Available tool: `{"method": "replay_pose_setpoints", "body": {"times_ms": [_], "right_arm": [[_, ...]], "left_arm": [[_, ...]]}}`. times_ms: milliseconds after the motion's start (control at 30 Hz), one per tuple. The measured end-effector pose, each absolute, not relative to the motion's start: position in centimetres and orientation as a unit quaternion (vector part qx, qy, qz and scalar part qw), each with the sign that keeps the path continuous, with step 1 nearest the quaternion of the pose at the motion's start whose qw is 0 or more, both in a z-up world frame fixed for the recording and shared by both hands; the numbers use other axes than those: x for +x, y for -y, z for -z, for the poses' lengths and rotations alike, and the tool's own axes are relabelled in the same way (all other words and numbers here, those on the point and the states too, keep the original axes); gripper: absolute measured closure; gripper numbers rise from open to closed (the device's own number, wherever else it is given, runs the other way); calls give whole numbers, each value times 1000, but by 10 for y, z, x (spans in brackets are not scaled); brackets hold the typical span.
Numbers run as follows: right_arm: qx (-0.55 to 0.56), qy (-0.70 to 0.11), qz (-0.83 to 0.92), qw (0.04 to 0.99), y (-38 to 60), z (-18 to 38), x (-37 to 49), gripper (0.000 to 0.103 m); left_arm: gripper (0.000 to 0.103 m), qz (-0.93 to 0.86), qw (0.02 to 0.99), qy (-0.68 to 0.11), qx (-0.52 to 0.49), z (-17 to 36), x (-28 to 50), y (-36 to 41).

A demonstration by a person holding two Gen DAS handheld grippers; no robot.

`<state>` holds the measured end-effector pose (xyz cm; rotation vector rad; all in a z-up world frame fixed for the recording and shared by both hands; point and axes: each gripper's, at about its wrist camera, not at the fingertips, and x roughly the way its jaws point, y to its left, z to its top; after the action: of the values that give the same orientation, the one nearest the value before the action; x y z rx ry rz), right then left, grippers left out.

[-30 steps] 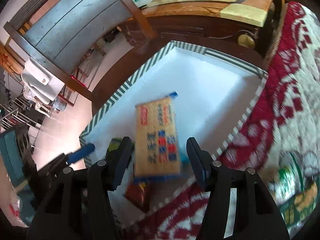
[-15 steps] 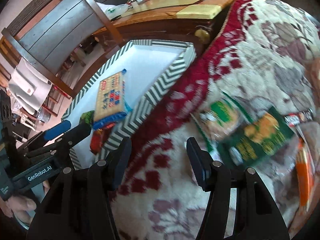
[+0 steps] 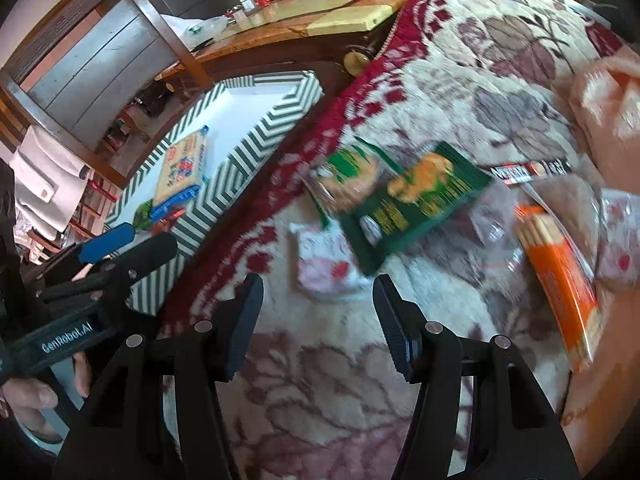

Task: Organize snacks
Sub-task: 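Withdraw both open tools from the tray back over the snack pile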

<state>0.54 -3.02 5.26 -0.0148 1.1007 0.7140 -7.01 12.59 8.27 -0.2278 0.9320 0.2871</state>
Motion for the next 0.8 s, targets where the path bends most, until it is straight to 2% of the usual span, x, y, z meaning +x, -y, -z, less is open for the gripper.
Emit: {"method": "replay_pose_setpoints", "body": {"times_ms": [467, 800], "right_arm": [[14, -532, -298, 792, 82, -25, 5, 46], [20, -526, -290, 799, 99, -31, 8, 46]], "left_arm": [[23, -80, 866, -482, -105, -63, -57, -86], [23, -45, 857, -499, -118, -54, -30, -61]]}}
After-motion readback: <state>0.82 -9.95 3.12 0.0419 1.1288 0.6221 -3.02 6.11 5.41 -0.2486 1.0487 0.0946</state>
